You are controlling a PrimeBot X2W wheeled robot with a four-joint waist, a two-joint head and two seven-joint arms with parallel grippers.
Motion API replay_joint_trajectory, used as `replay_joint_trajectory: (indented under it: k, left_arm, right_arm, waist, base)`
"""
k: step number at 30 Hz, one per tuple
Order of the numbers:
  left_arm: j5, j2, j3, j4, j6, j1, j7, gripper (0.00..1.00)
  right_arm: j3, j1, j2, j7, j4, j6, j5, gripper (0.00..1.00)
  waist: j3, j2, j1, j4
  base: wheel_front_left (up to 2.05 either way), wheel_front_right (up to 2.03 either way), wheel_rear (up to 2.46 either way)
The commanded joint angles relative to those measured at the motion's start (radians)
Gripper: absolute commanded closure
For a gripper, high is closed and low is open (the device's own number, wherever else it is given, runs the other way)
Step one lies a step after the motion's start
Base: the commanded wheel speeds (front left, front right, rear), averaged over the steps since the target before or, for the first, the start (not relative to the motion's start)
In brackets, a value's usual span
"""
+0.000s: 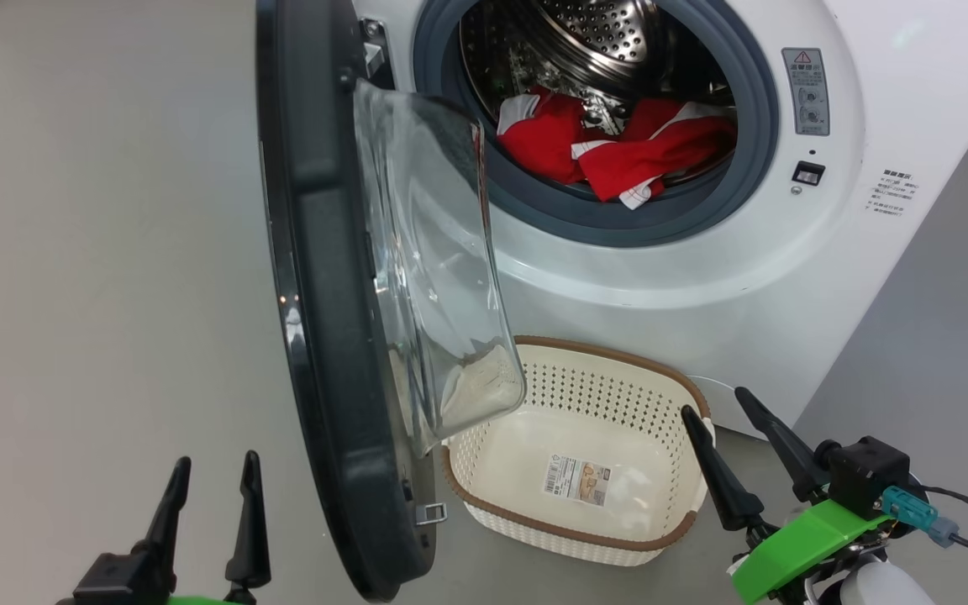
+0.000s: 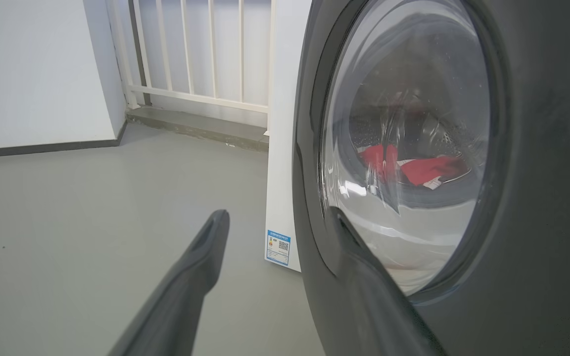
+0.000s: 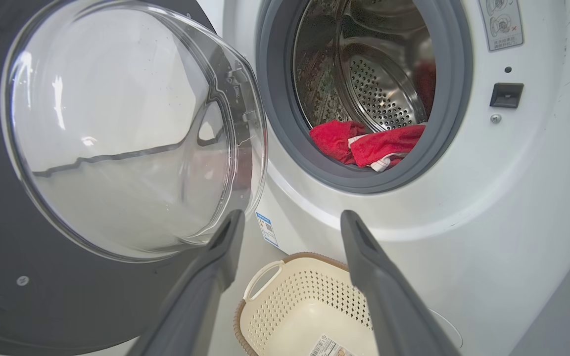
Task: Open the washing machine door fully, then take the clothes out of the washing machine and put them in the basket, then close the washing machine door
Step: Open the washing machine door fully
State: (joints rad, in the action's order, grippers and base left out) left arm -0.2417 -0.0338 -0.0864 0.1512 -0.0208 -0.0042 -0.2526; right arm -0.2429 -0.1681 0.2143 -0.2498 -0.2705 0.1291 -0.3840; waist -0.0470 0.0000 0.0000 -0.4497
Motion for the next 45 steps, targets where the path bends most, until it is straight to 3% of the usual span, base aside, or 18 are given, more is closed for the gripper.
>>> replay_joint_trajectory:
  k: [1, 18, 19, 20, 25, 31, 38, 45]
  left_arm:
    - [0.005, -0.016, 0.032, -0.029, 0.006, -0.016, -0.009, 0.00]
    - [0.001, -0.016, 0.030, -0.024, 0.010, -0.017, -0.009, 0.00]
    - [-0.001, -0.016, 0.031, -0.028, 0.010, -0.018, -0.009, 0.68]
    - [-0.008, -0.016, 0.041, -0.046, 0.013, -0.023, -0.009, 1.00]
    - [-0.043, -0.016, 0.093, -0.148, 0.026, -0.059, -0.009, 1.00]
    - [-0.072, -0.016, 0.081, -0.384, 0.038, -0.100, -0.009, 1.00]
    - [-0.070, -0.016, -0.059, -0.548, 0.018, -0.075, -0.009, 1.00]
    - [-0.074, -0.016, -0.262, -0.559, -0.038, -0.022, -0.009, 1.00]
  right_arm:
    - [-0.010, 0.003, -0.005, -0.012, 0.028, 0.002, 0.013, 0.00]
    - [0.032, 0.048, -0.034, -0.012, 0.000, 0.002, 0.053, 0.00]
    - [0.033, 0.049, -0.035, -0.012, 0.000, 0.002, 0.054, 0.00]
    - [0.036, 0.049, -0.035, -0.012, 0.002, 0.002, 0.055, 0.00]
    - [0.043, 0.052, -0.036, -0.012, 0.008, 0.002, 0.060, 0.00]
    - [0.050, 0.059, -0.037, -0.012, 0.014, 0.002, 0.073, 0.00]
    - [0.066, 0.067, -0.046, -0.012, 0.024, 0.002, 0.098, 0.00]
    - [0.065, 0.065, -0.044, -0.012, 0.022, 0.002, 0.101, 0.00]
  waist:
    - [0.000, 0.0000, 0.0000, -0.002]
    - [0.005, 0.0000, 0.0000, -0.007]
    - [0.006, 0.0000, 0.0000, -0.006]
    - [0.008, 0.0000, 0.0000, -0.007]
    - [0.012, 0.0000, 0.0000, -0.012]
    - [0.019, 0.0000, 0.0000, -0.016]
    - [0.027, 0.0000, 0.0000, -0.010]
    - [0.022, 0.0000, 0.0000, -0.006]
  base:
    - [0.00, 0.00, 0.00]
    - [0.00, 0.00, 0.00]
    - [0.00, 0.00, 0.00]
    - [0.00, 0.00, 0.00]
    - [0.00, 0.00, 0.00]
    - [0.00, 0.00, 0.00]
    - [0.00, 0.00, 0.00]
    - [0.00, 0.00, 0.00]
